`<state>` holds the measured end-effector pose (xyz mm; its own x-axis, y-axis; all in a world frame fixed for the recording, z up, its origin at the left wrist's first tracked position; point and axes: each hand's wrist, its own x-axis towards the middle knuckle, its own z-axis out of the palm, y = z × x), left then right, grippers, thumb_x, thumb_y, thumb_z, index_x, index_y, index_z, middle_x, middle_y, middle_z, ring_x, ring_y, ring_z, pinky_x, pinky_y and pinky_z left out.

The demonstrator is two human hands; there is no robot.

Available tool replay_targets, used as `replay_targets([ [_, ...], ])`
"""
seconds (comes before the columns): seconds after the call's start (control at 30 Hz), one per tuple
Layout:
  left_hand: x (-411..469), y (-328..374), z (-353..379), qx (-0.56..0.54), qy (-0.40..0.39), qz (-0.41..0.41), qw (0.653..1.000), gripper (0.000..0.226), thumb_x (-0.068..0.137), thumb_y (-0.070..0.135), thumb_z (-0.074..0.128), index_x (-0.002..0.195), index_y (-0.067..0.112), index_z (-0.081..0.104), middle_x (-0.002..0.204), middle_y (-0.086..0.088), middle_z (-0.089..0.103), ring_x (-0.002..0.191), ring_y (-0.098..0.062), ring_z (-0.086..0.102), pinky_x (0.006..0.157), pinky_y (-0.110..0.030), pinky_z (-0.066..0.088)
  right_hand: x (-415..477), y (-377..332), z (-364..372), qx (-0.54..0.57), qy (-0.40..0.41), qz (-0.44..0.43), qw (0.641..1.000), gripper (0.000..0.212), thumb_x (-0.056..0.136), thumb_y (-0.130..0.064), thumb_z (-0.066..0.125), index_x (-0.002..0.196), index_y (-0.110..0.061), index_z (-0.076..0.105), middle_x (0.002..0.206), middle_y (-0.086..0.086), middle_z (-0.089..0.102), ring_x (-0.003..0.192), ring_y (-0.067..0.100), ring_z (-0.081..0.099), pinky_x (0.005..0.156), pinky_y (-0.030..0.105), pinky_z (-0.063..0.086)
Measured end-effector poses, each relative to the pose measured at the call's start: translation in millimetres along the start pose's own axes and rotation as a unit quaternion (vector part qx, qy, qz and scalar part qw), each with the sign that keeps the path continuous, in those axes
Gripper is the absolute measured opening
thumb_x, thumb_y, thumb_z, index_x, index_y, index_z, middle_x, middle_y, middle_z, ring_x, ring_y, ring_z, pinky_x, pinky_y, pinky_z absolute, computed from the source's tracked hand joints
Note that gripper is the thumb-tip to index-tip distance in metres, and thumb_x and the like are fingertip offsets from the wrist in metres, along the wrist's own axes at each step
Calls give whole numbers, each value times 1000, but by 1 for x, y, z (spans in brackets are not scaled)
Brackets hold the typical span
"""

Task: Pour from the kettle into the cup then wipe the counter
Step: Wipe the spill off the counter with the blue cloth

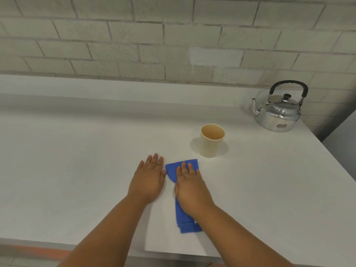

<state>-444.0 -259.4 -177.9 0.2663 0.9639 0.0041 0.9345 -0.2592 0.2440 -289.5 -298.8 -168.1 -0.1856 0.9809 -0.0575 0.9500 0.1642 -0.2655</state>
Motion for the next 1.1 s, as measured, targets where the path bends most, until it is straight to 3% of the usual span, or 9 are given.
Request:
replay_targets([
  [0.17,0,-1,0,-2,-3,-2,1000,53,99,37,15,147,15,6,158,-4,5,145,-19,2,118,-35,2,-14,21,-2,-16,-11,-31,999,55,98,-23,25,149,-11,6,160,7,2,147,22,-3,117,33,-4],
  [0.47,-2,-1,-1,-5,4,1,1000,53,98,37,14,147,16,7,159,-2,4,145,-18,0,118,-35,1,-29,106,-26,-5,30,78,996,53,98,-23,29,148,-14,15,159,3,10,147,19,4,118,29,2],
  [0.67,-1,-1,-1,-3,-2,-3,1000,53,98,37,13,147,17,6,159,-1,3,145,-18,0,119,-35,1,-22,146,-44,9,27,162,986,52,99,-21,30,148,-11,16,159,7,10,146,23,6,120,35,9],
  [0.93,-1,2,-2,-2,-2,-7,1000,53,99,36,14,147,16,6,159,-3,3,145,-18,0,119,-36,1,-17,145,-48,22,38,197,979,50,100,-19,28,147,-8,17,158,9,13,146,26,7,120,37,11],
  [1.1,-2,3,-2,-3,-2,-9,1000,53,99,35,14,147,15,6,159,-4,3,146,-19,0,119,-36,1,-29,110,-31,13,28,170,985,51,99,-18,26,148,-9,15,159,10,9,146,27,5,118,35,7],
])
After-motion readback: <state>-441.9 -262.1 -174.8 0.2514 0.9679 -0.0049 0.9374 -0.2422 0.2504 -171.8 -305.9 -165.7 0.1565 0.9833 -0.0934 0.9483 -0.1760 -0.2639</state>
